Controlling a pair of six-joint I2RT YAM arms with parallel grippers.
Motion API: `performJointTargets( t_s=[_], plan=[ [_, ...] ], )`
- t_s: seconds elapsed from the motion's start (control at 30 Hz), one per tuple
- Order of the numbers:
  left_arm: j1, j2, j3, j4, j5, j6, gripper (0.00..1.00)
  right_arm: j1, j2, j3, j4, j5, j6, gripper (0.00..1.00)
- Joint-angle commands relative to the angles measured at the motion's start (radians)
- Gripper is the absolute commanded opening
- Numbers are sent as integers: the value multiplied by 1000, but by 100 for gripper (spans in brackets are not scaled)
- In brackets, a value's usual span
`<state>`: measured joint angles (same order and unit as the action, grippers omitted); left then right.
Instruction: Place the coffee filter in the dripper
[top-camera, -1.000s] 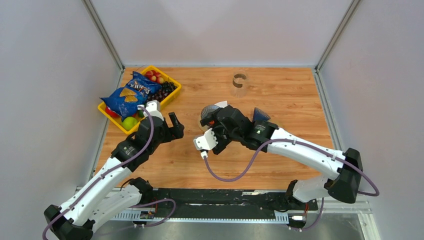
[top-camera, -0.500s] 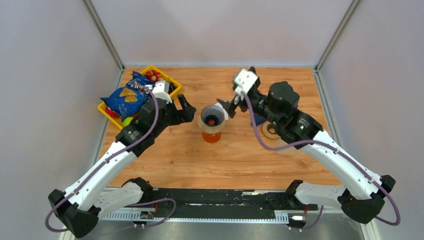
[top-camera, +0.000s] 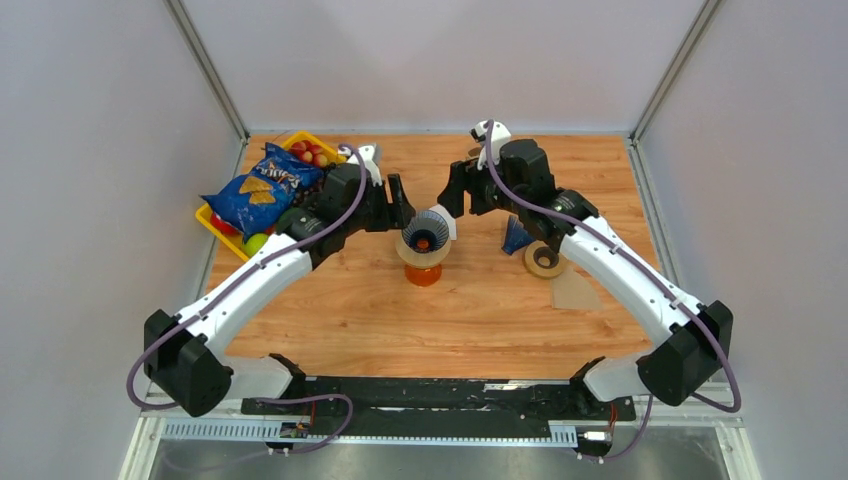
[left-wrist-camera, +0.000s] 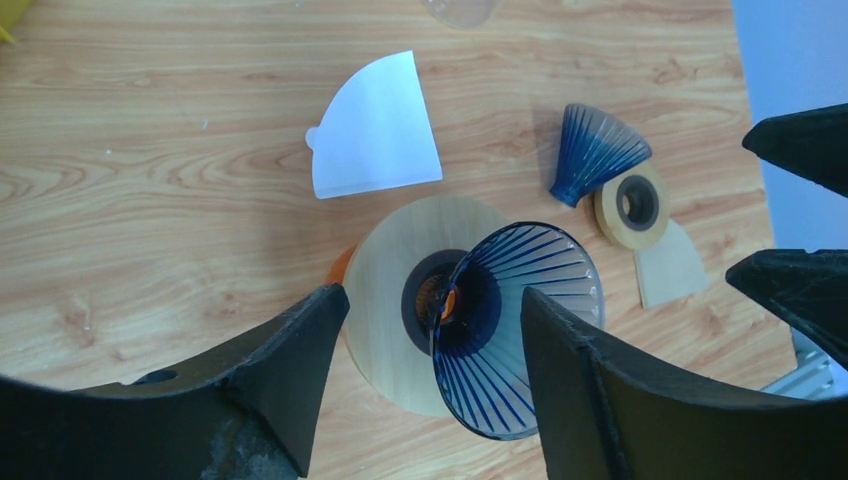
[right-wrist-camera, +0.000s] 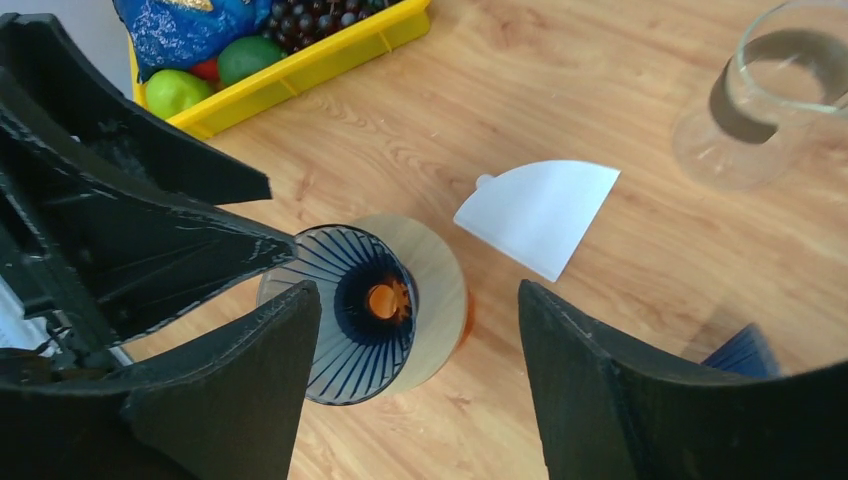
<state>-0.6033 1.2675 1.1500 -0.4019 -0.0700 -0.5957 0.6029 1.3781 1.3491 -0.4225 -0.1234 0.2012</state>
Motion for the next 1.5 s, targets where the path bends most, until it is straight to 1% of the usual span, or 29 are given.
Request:
performJointTargets(
  t_s=[0.0, 0.17, 0.27, 0.33, 0.4, 0.43, 0.57, 0.7, 0.87, 0.97, 1.0, 1.13, 1.27, 1.33, 1.47],
  plan=[
    [10, 48, 49, -2, 63, 17, 70, 3, 22, 7, -9, -61, 98, 70],
    [15, 87, 55, -11, 64, 19, 66, 3, 68, -13, -21, -90, 94, 62],
    [17, 100, 61, -18, 89, 19, 63, 5, 98, -12, -23, -118, 93, 56],
    [18, 105, 60, -19, 91, 17, 62, 9, 122, -13, -21, -129, 93, 54],
    [21, 109, 57, -17, 94, 12, 62, 14, 152, -13, -23, -143, 98, 48],
    [22, 112, 56, -16, 95, 12, 60, 18, 163, -13, -23, -150, 96, 45],
    [25, 121, 55, -15, 104, 9, 52, 36, 198, -1, -23, -118, 86, 41],
    [26, 131, 59, -15, 110, 8, 43, 46, 220, 13, -23, -93, 80, 28],
    [27, 149, 66, -22, 118, 13, 35, 64, 247, 23, -29, -84, 75, 17],
    [27, 155, 68, -33, 125, 16, 28, 73, 254, 22, -41, -64, 76, 16],
    [27, 157, 66, -35, 129, 17, 26, 75, 255, 21, -45, -48, 76, 15],
    [27, 156, 51, -45, 131, 15, 13, 84, 258, 17, -65, -27, 79, 7],
    [26, 166, 29, -69, 102, 8, 2, 100, 269, 12, -88, 9, 79, 3],
    [27, 171, 14, -80, 81, 5, 0, 106, 279, -1, -89, 13, 79, 1],
    [26, 195, 8, -134, 44, -3, 0, 106, 320, -8, -127, 5, 79, 0]
  ],
)
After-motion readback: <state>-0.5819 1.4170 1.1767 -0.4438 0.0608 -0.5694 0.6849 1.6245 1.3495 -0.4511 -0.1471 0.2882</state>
